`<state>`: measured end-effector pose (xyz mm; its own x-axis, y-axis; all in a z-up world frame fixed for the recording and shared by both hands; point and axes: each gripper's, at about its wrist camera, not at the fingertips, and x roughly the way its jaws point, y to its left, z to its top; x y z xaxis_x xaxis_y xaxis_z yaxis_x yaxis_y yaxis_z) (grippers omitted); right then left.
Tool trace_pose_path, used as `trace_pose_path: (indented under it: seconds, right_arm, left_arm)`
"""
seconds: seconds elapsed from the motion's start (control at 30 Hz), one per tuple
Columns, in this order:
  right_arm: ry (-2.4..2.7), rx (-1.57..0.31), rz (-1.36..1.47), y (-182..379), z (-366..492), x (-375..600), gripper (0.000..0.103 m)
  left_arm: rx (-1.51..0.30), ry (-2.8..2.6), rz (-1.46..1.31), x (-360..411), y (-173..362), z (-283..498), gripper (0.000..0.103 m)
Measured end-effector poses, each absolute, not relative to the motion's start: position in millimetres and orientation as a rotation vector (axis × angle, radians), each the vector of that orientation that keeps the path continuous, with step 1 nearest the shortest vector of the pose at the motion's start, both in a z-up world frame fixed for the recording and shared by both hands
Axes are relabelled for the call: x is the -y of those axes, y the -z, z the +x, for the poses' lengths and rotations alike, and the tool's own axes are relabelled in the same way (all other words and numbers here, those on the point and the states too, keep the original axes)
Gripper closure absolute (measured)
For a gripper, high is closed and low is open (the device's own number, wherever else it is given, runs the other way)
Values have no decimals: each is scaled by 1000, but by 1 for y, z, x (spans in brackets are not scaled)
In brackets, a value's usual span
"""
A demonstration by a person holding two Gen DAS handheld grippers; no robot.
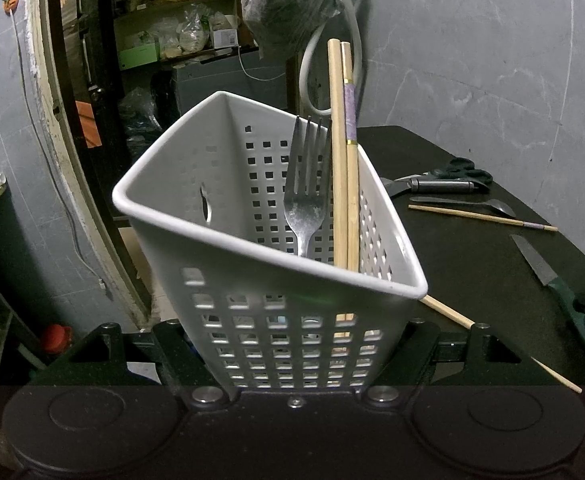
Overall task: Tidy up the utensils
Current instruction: 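Lift the knife with the right tool off the table, then carry the knife with the right tool toward the holder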
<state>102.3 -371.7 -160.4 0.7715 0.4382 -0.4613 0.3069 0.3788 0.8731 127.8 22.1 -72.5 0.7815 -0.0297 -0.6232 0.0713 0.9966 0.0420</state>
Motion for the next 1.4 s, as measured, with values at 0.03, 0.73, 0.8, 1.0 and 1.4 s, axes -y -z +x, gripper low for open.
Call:
trace_pose_path:
  seconds: [0.03,0.73,0.8,1.0,1.4]
  right_arm:
    - [-84,-726,1224,162,101,373,80]
    - [-81,-935,212,92,149,265,84]
    - [-91,-942,158,90,150,259,86]
    - [-122,-902,-329,86,144,213,90]
    - [-199,-894,-572,88,132,186,103]
  left_arm:
    - [-672,54,65,-23,73,128,26]
    - [-657,64,41,-25,72,124,26]
    - [-653,66,30,-27,73,124,26]
    - [-637,71,-5,-34,74,122,26]
    - [-624,81,-33,-41,76,120,26]
